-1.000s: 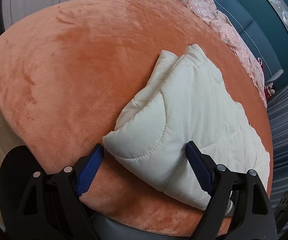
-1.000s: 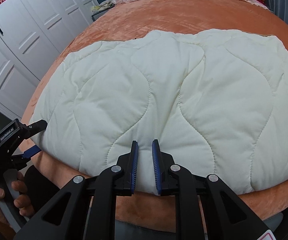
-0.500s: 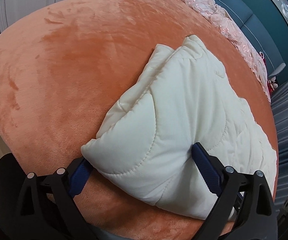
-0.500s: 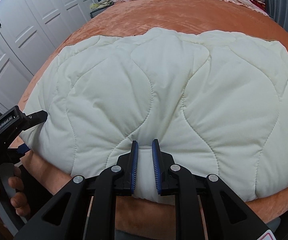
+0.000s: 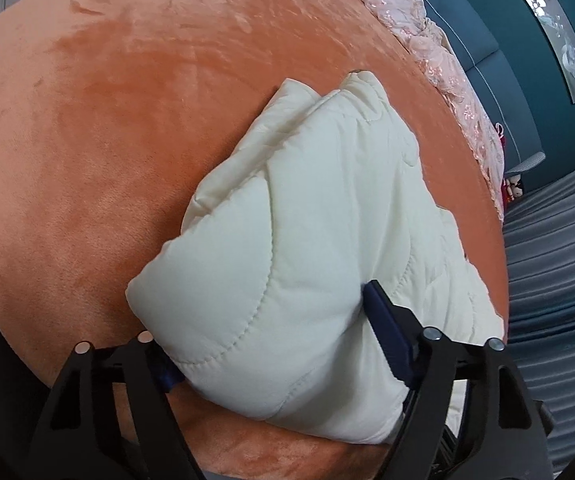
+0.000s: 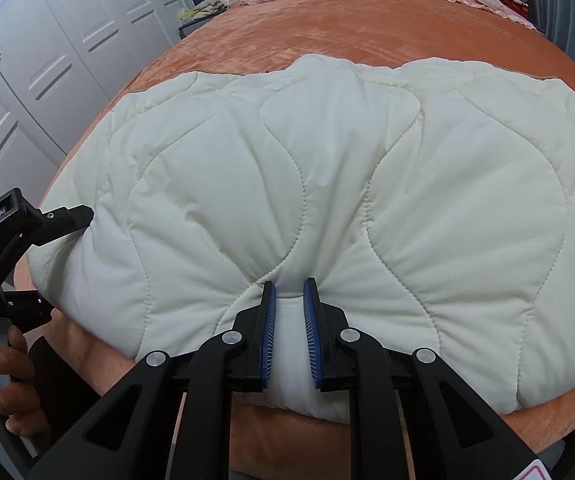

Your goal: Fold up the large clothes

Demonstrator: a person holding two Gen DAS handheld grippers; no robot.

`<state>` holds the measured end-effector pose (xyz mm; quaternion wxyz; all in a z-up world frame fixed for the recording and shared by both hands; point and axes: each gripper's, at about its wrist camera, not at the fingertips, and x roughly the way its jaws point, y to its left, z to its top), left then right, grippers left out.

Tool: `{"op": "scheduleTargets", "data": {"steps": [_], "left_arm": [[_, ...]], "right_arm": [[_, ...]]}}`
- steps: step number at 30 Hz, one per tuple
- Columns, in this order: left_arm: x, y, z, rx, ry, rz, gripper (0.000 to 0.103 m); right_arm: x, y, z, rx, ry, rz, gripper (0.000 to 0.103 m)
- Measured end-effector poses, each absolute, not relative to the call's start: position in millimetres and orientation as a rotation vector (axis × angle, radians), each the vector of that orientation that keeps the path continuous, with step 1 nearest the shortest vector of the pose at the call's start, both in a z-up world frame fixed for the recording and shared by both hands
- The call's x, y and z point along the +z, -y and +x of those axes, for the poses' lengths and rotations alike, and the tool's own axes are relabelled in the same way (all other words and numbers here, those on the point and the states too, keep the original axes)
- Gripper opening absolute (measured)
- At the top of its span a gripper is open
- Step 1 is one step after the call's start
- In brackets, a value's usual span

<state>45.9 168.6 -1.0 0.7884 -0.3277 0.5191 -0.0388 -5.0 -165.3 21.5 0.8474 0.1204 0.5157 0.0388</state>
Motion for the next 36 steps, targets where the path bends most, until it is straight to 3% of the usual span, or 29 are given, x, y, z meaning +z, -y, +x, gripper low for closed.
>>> {"op": "scheduleTargets", "data": {"steps": [7,10,23,30,36], "left_arm": [[31,-149,41,-0.151,-1.059,-0.624,0.035],[51,-143,38,-0.198,-1.015,-0.609,0.028],[123,-77,6,-0.473,-0.88,-0.389,0.024],[136,-56,1,-0.49,-0.862,-0.302,0.024],[143,-44,0,-0.471,-0.875,-0.28,0.024]], "right_arm": [[20,166,-3,0.087,-1.085,0.262,0.015],[22,168,-3,0.092,-1.089,0.274,0.015],[26,185,-4,0.132,-1.127,0.405,0.014],[50,220,-34,0.12,-1.069,0.467,0.015],[37,237,-53,0.097,-1.101,0.462,0.011]]}}
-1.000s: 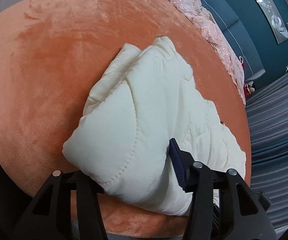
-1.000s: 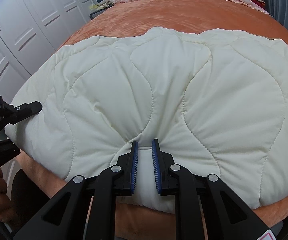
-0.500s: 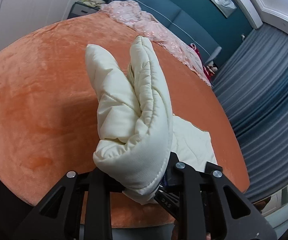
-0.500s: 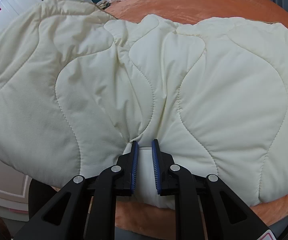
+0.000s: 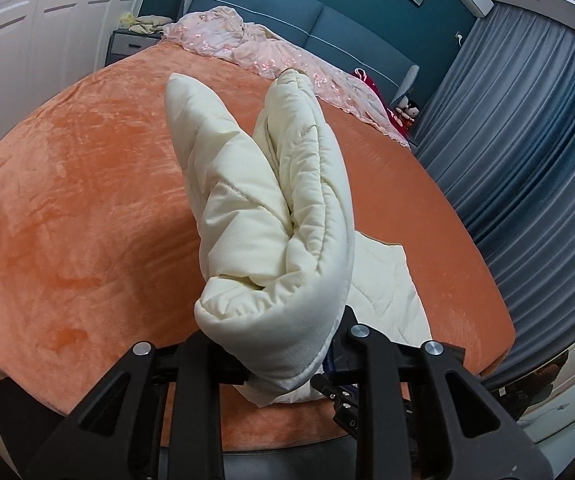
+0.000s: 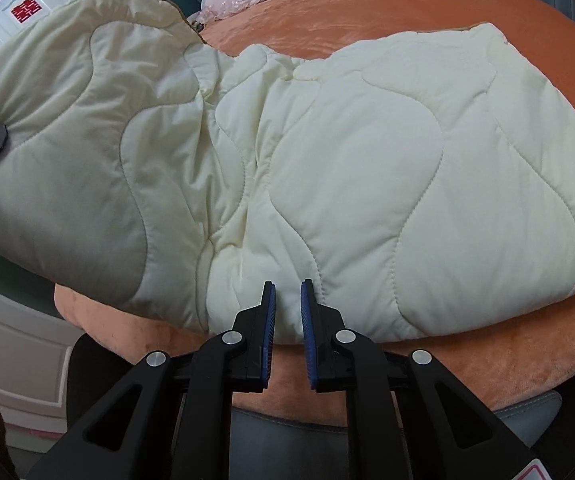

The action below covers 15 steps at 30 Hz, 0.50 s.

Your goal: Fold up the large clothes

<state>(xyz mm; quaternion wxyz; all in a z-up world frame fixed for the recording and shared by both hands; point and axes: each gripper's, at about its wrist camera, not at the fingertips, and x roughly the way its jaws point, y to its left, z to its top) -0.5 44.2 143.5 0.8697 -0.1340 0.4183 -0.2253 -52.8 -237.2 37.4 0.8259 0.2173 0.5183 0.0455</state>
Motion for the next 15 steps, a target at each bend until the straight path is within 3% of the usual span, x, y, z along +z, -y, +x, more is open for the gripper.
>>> {"op": "scheduleTargets", "data": {"steps": [15], "left_arm": [[173,35,-15,-0.599,-0.876,-0.163,0.024]], "right_arm": [[22,246,-51,0.174,-1.117,0.525,0.006]]}}
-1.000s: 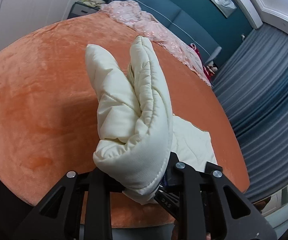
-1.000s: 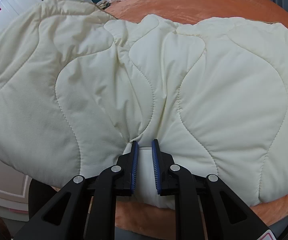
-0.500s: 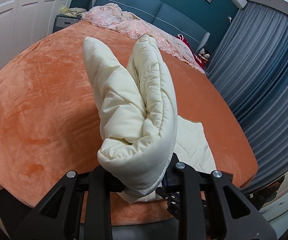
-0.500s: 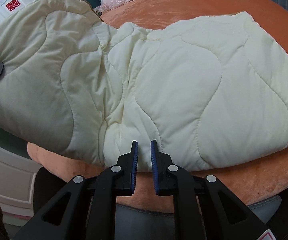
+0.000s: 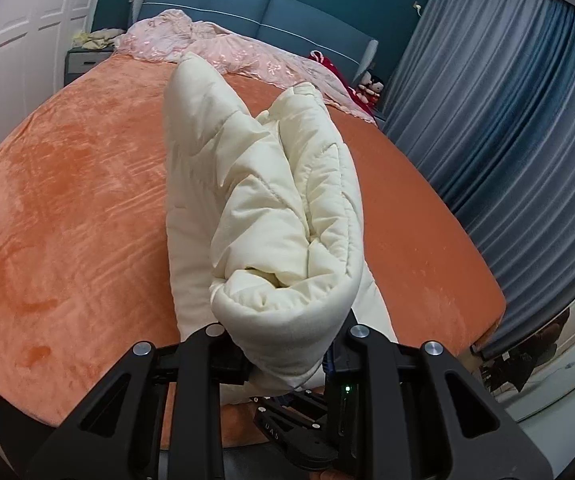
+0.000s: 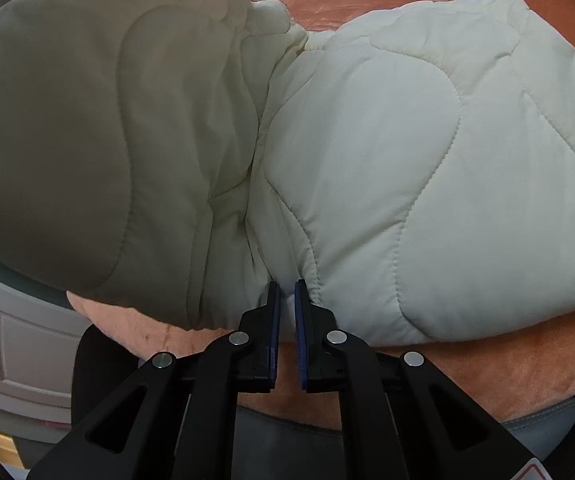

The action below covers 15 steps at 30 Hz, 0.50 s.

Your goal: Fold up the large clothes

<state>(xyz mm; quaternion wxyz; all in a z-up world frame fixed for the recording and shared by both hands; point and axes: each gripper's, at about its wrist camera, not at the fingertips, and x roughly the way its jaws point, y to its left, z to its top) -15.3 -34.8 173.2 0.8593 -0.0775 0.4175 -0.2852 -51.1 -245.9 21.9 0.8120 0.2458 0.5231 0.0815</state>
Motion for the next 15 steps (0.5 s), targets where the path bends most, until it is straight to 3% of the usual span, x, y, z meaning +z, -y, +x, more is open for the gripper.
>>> {"op": "scheduleTargets", "data": {"steps": [2,5,15], "left_arm": [[173,51,-15,-0.613,-0.879,-0.138,0.024],[167,73,-10,-0.631,-0.907,-0.12,0.024],[129,135,-10,-0.673,-1.038,-0.07,0.024]], "right_arm": [[29,254,-60,0.174,-1.115,0.537,0.006],[40,270,-74,0.144,-1.109,0.535,0.014],[64,334,-109,0.011,-1.075,0.559,0.014]]}}
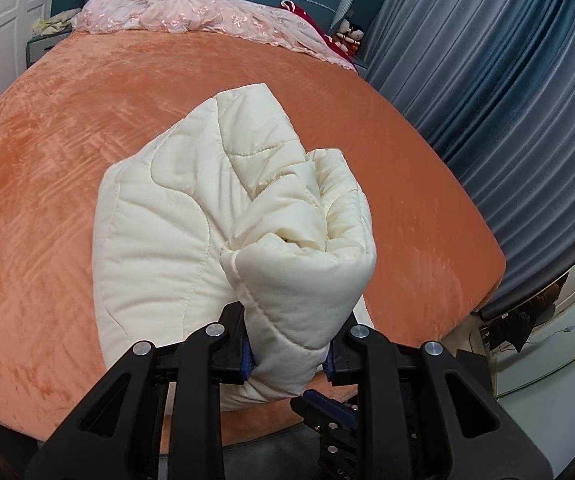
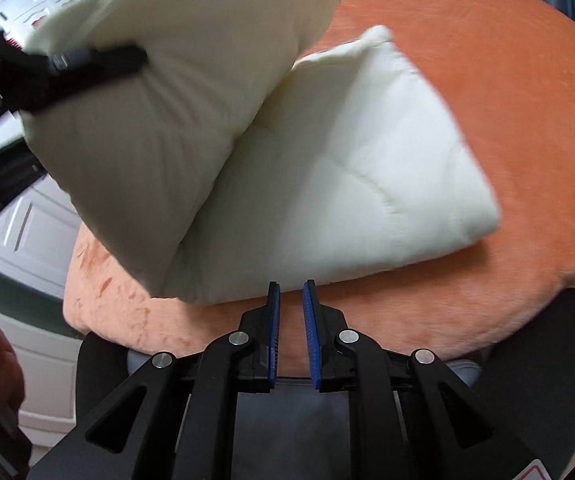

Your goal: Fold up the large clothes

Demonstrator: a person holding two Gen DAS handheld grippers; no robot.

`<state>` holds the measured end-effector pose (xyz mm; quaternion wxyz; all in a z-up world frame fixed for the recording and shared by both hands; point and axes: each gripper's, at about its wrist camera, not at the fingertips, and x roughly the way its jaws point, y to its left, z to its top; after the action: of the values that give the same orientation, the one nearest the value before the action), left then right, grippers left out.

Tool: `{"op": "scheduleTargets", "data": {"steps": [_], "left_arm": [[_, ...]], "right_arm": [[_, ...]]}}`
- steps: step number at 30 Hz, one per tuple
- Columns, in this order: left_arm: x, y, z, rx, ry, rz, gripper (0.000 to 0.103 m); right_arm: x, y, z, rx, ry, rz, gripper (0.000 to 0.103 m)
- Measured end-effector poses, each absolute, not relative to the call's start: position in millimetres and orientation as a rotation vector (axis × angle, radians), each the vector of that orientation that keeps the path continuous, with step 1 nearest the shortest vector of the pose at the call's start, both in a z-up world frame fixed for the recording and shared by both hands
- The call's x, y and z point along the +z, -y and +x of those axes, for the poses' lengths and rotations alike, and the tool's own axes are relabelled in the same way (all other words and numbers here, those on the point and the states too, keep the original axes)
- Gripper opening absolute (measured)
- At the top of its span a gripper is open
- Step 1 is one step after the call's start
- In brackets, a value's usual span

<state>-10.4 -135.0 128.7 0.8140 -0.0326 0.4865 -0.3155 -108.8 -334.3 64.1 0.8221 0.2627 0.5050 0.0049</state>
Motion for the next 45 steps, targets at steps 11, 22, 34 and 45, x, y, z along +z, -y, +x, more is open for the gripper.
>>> {"op": "scheduleTargets", "data": {"steps": [11,22,34,45], "left_arm": [[142,131,-33,-0.744,-1.05,-0.133,0.072],[186,50,0,-0.428,-0.918,-0.188,0.074],[144,33,2,-0.366,-1.031,-0.169,0.074],[127,85,7,-0.443,-1.073,-0.119,0.074]], "right_arm": [[82,365,-135,-0.104,-1.029,0.553,0.015],[196,361,-113,0.029,-0.748,0.457,0.057],[161,330,-35,0.04,-0.939,0.303,0.026],[121,418,-76,-0.052,-0.923,0.63,0.016]]}}
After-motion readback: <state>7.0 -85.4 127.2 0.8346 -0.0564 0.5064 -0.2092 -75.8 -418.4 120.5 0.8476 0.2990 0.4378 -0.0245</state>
